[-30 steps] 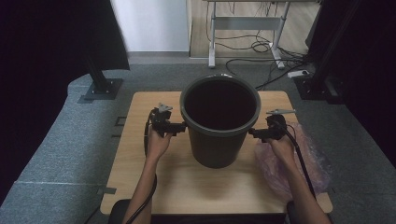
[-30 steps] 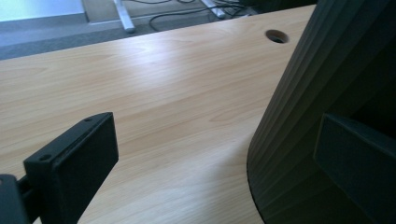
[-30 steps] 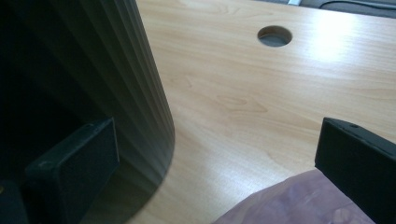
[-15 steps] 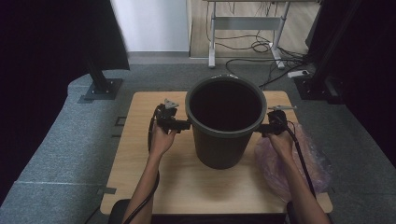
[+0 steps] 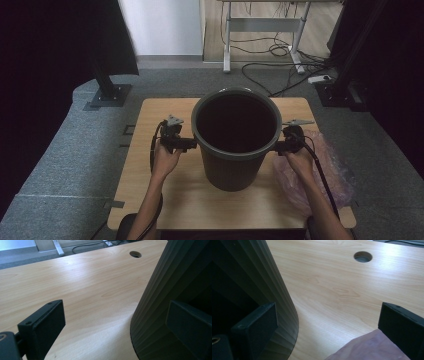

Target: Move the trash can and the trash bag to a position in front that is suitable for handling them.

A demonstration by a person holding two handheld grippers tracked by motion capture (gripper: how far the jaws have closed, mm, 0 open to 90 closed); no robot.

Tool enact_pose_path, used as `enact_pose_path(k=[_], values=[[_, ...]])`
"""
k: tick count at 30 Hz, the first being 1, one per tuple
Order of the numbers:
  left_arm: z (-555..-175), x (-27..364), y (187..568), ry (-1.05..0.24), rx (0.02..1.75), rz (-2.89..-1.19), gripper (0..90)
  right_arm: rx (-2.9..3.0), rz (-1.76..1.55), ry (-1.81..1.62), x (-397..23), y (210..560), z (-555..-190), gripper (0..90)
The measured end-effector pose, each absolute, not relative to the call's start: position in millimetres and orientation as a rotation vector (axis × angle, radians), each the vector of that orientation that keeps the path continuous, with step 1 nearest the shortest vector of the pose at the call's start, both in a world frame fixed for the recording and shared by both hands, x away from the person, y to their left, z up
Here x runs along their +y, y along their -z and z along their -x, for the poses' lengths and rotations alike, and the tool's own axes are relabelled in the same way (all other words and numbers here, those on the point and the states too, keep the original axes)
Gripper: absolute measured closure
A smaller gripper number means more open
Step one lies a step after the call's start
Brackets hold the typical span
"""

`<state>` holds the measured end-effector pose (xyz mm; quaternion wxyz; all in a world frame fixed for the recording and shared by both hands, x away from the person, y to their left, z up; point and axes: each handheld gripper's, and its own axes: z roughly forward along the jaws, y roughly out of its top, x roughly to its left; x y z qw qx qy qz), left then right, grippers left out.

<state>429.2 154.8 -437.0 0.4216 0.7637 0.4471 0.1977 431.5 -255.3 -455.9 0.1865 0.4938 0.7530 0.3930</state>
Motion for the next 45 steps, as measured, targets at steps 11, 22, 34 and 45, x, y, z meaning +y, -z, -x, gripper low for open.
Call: enact_pose_path(k=[11,22,34,45], values=[[-401,164,439,-0.509,1.115,-1.898,2.4,2.155,-1.329,-1.102,-245,454,-406,3.6],[-390,170,445,-0.516,1.072,-1.988,0.0,2.162,-1.256,-1.114,-244,451,-391,0.0],[-381,186,478,-0.479,1.064,-2.087,0.0,2.214,-1.17,-1.069,-255,446,-375,0.0],[-372,206,513,-0.442,1.126,-2.112,0.0,2.187,-1.233,-1.076,-285,451,-352,0.0]])
